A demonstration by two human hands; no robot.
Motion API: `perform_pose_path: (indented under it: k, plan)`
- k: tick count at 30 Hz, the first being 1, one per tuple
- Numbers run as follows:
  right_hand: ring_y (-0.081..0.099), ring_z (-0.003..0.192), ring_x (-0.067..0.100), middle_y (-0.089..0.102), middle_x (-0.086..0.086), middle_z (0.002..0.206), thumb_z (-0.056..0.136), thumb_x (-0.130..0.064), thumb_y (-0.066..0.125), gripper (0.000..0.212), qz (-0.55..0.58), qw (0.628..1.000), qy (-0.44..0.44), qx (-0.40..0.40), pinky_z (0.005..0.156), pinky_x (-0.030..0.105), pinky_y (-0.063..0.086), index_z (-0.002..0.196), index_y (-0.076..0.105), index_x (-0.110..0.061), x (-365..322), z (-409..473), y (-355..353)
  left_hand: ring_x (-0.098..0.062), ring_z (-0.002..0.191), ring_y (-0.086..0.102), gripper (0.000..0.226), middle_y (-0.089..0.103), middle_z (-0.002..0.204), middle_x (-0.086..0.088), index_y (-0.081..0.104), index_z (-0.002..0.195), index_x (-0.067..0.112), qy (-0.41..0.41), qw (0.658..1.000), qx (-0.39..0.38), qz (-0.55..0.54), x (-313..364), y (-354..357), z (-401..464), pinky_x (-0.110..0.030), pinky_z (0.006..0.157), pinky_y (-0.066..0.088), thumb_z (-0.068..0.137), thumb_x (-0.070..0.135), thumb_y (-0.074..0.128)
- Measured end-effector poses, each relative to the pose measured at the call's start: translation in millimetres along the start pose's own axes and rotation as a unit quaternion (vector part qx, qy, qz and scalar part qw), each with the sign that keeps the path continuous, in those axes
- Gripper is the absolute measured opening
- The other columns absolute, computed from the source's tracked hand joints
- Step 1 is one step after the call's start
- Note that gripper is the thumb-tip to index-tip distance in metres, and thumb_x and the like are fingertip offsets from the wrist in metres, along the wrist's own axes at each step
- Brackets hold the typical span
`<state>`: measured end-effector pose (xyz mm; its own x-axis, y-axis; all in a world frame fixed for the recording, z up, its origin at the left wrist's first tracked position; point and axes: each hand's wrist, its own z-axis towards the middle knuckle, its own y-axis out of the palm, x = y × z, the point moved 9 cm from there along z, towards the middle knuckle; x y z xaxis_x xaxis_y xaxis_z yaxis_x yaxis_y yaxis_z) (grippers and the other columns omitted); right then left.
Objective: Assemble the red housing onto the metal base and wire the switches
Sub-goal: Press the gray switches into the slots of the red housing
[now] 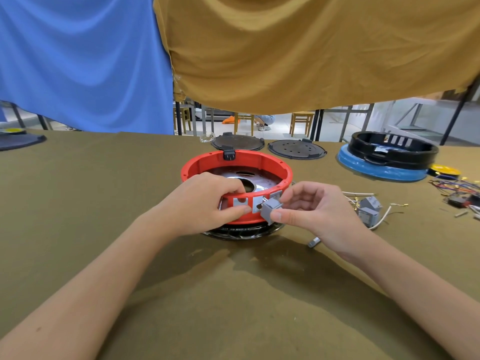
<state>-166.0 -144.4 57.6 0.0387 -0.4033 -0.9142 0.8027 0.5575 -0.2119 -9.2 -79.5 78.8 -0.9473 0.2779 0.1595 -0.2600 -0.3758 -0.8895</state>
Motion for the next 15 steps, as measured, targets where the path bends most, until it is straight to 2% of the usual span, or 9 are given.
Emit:
perform_pose_path:
  k: [5,11,15]
  plan:
    - [0.071,0.083,0.034,0.076,0.014,0.086,0.057,-0.02,0.087,0.042,-0.021,1.0,-0.011,0.018,0.073,0.029,0.06,0.089,0.069,0.001,-0.1,0.7,1.4,-0.006,0.063,0.055,0.018,0.059,0.068,0.015,0.063,0.096,0.033,0.002,1.0,0.001,0.003,1.0,0.2,0.4,-0.025,0.055,0.042,0.09,0.049,0.059]
    - [0.071,0.075,0.025,0.075,0.011,0.082,0.054,-0.026,0.087,0.042,-0.041,0.997,-0.038,0.046,0.067,0.02,0.057,0.085,0.071,-0.003,-5.0,0.7,2.2,-0.005,0.06,0.054,0.014,0.058,0.067,0.015,0.061,0.095,0.034,0.009,1.0,0.001,0.008,5.2,-0.5,0.5,-0.024,0.054,0.04,0.091,0.047,0.06]
    - [0.071,0.074,0.02,0.074,0.007,0.081,0.054,-0.032,0.087,0.04,-0.059,0.995,-0.058,0.056,0.068,0.022,0.058,0.083,0.072,-0.01,-8.9,-0.2,5.0,-0.006,0.059,0.053,0.009,0.059,0.066,0.012,0.054,0.089,0.038,0.012,1.0,-0.003,0.006,9.2,-1.6,0.1,-0.027,0.054,0.041,0.091,0.045,0.06]
